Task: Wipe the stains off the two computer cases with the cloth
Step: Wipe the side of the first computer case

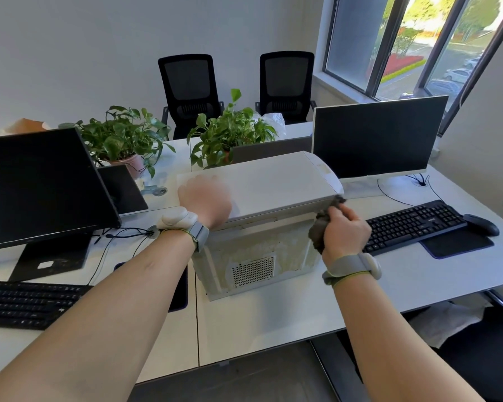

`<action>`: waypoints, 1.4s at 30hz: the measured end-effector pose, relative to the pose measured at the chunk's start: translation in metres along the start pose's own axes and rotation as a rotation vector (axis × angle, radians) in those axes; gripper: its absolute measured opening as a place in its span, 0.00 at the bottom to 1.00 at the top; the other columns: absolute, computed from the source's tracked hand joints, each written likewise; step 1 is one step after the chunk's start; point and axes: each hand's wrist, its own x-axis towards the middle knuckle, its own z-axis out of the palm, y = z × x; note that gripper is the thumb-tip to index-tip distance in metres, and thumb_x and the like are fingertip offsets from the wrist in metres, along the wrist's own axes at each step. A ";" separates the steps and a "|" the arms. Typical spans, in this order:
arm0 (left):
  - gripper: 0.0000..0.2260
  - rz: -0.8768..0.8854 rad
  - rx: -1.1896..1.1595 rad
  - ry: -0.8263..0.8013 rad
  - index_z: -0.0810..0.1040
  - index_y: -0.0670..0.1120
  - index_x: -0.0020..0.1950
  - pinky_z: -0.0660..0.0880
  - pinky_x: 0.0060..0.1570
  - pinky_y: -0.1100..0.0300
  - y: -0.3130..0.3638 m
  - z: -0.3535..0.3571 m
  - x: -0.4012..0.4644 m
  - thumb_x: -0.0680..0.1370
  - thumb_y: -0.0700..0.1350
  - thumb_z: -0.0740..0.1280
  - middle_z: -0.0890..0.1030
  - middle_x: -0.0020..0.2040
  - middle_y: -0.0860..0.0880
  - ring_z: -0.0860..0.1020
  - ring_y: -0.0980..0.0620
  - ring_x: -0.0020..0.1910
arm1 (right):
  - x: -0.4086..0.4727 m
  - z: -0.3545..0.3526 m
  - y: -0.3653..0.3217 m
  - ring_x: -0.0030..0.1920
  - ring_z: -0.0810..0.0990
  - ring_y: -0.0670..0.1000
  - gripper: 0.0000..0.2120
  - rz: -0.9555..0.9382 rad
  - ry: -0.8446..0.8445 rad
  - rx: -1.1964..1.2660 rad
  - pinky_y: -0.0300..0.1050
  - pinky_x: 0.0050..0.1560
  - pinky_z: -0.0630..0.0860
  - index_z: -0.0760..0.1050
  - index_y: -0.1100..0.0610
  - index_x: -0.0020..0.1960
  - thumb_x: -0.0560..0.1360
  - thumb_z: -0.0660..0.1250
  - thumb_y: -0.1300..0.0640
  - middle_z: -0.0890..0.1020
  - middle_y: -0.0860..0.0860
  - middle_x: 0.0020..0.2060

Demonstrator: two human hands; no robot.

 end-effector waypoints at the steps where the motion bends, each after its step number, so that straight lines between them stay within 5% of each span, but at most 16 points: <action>1: 0.14 0.002 -0.007 -0.005 0.69 0.45 0.63 0.64 0.67 0.43 0.000 0.000 0.001 0.82 0.48 0.53 0.71 0.66 0.38 0.68 0.37 0.66 | 0.005 -0.003 -0.003 0.45 0.87 0.55 0.05 0.004 0.037 0.013 0.53 0.46 0.86 0.85 0.48 0.48 0.76 0.72 0.56 0.87 0.51 0.43; 10: 0.14 0.048 -0.028 -0.010 0.69 0.46 0.63 0.64 0.67 0.42 -0.013 -0.002 0.004 0.82 0.49 0.52 0.70 0.68 0.39 0.68 0.38 0.67 | -0.031 0.014 0.011 0.44 0.86 0.54 0.05 -0.058 -0.123 -0.111 0.51 0.46 0.85 0.85 0.50 0.48 0.75 0.72 0.58 0.86 0.50 0.40; 15: 0.14 0.045 -0.032 -0.010 0.69 0.45 0.63 0.64 0.68 0.42 -0.013 -0.002 0.003 0.82 0.49 0.52 0.70 0.68 0.38 0.68 0.37 0.67 | -0.039 0.029 0.011 0.40 0.84 0.50 0.03 -0.148 -0.011 -0.114 0.54 0.46 0.84 0.83 0.49 0.45 0.76 0.71 0.56 0.85 0.47 0.38; 20: 0.14 0.052 -0.026 0.012 0.69 0.44 0.63 0.64 0.67 0.43 -0.013 0.000 0.002 0.82 0.48 0.53 0.71 0.67 0.38 0.69 0.38 0.66 | -0.052 0.024 0.021 0.40 0.83 0.49 0.05 -0.178 -0.264 -0.283 0.50 0.45 0.84 0.85 0.51 0.48 0.75 0.72 0.58 0.85 0.47 0.37; 25: 0.15 0.047 -0.002 0.024 0.70 0.44 0.64 0.65 0.66 0.43 -0.012 0.000 0.001 0.82 0.49 0.53 0.72 0.67 0.38 0.70 0.37 0.66 | -0.041 0.025 0.013 0.40 0.83 0.50 0.03 -0.132 -0.007 -0.129 0.48 0.43 0.82 0.83 0.49 0.45 0.75 0.71 0.56 0.84 0.46 0.37; 32: 0.15 0.056 0.011 0.016 0.69 0.44 0.64 0.66 0.66 0.43 -0.013 -0.001 0.001 0.82 0.49 0.52 0.72 0.67 0.38 0.70 0.38 0.66 | -0.072 0.039 0.035 0.42 0.85 0.51 0.05 -0.020 -0.249 -0.151 0.47 0.44 0.84 0.86 0.51 0.48 0.73 0.75 0.58 0.86 0.49 0.40; 38: 0.15 0.049 0.003 0.005 0.69 0.44 0.65 0.65 0.67 0.43 -0.012 -0.001 0.001 0.82 0.49 0.53 0.72 0.67 0.38 0.69 0.38 0.66 | -0.062 0.038 0.021 0.45 0.85 0.51 0.06 -0.099 -0.013 -0.046 0.47 0.46 0.83 0.81 0.45 0.45 0.75 0.73 0.57 0.84 0.46 0.42; 42: 0.16 0.046 0.008 -0.005 0.69 0.44 0.66 0.65 0.67 0.43 -0.012 -0.002 0.002 0.82 0.49 0.53 0.71 0.68 0.38 0.69 0.37 0.67 | -0.083 0.050 0.034 0.41 0.85 0.48 0.06 0.000 -0.219 -0.134 0.46 0.44 0.84 0.85 0.48 0.44 0.73 0.76 0.59 0.86 0.46 0.38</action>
